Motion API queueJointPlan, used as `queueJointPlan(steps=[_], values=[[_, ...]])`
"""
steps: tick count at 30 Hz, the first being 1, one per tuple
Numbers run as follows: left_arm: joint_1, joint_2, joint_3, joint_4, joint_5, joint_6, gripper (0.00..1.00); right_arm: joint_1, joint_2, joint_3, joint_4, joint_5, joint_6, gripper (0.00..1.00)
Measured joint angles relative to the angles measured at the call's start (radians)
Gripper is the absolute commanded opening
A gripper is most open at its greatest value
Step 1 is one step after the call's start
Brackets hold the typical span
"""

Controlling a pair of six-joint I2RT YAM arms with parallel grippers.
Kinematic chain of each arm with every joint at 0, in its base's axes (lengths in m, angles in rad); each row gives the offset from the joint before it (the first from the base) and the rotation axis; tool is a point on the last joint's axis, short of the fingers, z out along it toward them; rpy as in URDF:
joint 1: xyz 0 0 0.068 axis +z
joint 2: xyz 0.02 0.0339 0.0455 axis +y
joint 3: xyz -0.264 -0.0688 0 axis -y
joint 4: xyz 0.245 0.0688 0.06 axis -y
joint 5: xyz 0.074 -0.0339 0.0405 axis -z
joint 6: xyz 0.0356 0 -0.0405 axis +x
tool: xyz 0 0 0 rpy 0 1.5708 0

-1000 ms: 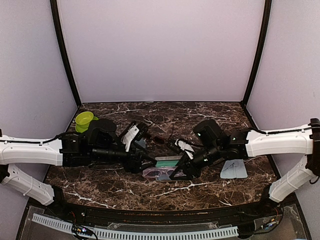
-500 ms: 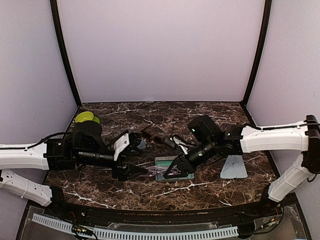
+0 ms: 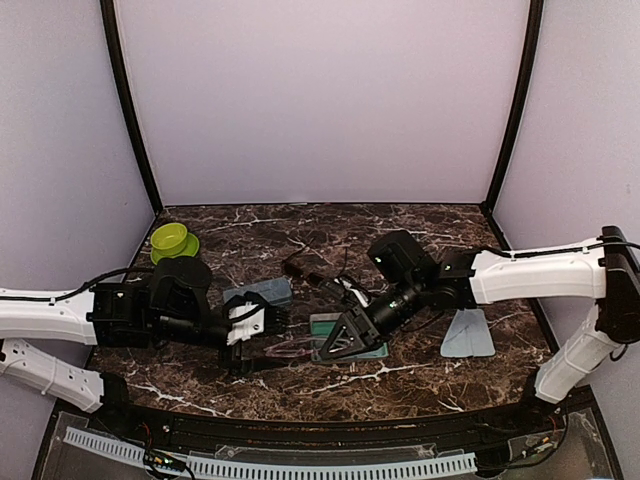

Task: Organize the sunglasses
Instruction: Pass from the right arm to the left

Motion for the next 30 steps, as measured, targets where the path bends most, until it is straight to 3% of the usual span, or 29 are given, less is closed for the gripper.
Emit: queueJointPlan(steps=[14, 30], values=[[-0.066, 0.22, 0.042, 0.032, -0.126, 0.077, 0.79, 0.0, 0.029, 0.003, 0.061, -0.044, 0.069, 0.14], [-0.098, 0.285, 0.094, 0.068, -0.269, 0.103, 0.54, -0.006, 0.068, 0.008, 0.069, -0.063, 0.069, 0.14]])
